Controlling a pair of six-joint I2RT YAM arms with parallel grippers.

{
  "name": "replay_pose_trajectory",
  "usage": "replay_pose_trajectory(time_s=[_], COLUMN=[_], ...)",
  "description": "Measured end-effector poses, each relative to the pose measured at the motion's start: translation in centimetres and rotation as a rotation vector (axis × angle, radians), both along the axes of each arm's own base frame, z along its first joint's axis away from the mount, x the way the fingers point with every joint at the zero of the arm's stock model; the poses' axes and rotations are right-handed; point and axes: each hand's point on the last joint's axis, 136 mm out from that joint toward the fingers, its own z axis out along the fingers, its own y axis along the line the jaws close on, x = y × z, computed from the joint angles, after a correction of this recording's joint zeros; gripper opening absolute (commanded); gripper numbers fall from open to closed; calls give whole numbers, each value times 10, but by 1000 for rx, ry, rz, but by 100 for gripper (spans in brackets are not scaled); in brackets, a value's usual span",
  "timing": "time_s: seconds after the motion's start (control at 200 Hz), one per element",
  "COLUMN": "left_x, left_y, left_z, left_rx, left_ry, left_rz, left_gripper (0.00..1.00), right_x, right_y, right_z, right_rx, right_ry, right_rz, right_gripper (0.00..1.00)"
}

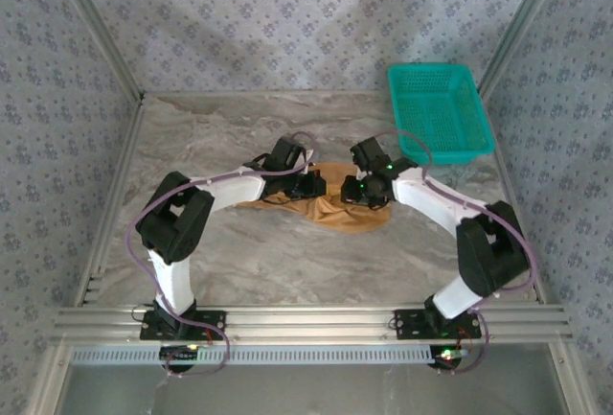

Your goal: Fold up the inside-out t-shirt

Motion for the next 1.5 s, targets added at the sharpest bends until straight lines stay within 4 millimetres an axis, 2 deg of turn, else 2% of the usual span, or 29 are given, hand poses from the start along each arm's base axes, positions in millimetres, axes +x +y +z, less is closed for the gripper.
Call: replay_pose_trajectory(time_s=[0.195, 0.22, 0.29, 0.34, 0.445, 0.545, 0.67, 0.725, 0.765, 0.804, 0.844, 0.899, 0.974, 1.029, 1.074, 1.139, 1.179, 1.239, 1.329, 1.499], left_x=[2, 2, 3, 5, 9, 22, 46, 56, 60, 62, 61, 58, 52, 45, 38, 23, 15, 10, 11, 13], left_y=[1, 1, 1, 2, 6, 19, 39, 44, 44, 41, 36, 29, 23, 21, 18, 12, 8, 3, 3, 3], left_z=[7, 10, 19, 24, 28, 27, 26, 26, 26, 26, 26, 25, 18, 9, 2, -8, -12, -13, -13, -13], left_rx=[-3, -7, -15, -20, -24, -17, -24, -34, -46, -63, -75, -85, -84, -77, -71, -59, -52, -49, -47, -40], left_ry=[-17, -23, -42, -54, -61, -60, -56, -55, -54, -54, -56, -52, -41, -25, -8, 20, 30, 32, 23, 15], left_rz=[8, 9, 14, 19, 32, 75, 154, 186, 197, 198, 195, 189, 182, 178, 170, 144, 129, 115, 120, 128], left_gripper=[0, 0, 0, 0, 0, 0, 0, 0, 0, 0, 0, 0, 0, 0, 0, 0, 0, 0, 0, 0], right_x=[28, 31, 41, 46, 47, 46, 45, 38, 31, 25, 17, 7, -11, -29, -43, -56, -58, -57, -50, -32], right_y=[9, 11, 16, 18, 19, 19, 24, 26, 26, 25, 24, 19, 9, -1, -9, -16, -18, -21, -24, -22], right_z=[-29, -31, -33, -31, -22, 6, 78, 111, 126, 132, 128, 107, 59, 13, -17, -39, -42, -38, -19, 38], right_rx=[-46, -49, -50, -44, -35, -12, 105, 179, 222, 250, 267, 267, 241, 205, 177, 159, 154, 141, 121, 104], right_ry=[29, 29, 22, 14, -3, -62, -237, -326, -373, -401, -412, -398, -327, -235, -169, -116, -106, -112, -142, -253], right_rz=[-20, -21, -24, -28, -22, 0, 33, 54, 66, 77, 85, 86, 77, 59, 47, 29, 24, 13, -4, -13], right_gripper=[34, 30, 11, 0, 0, 0, 0, 0, 0, 0, 0, 0, 0, 0, 0, 0, 4, 14, 28, 27])
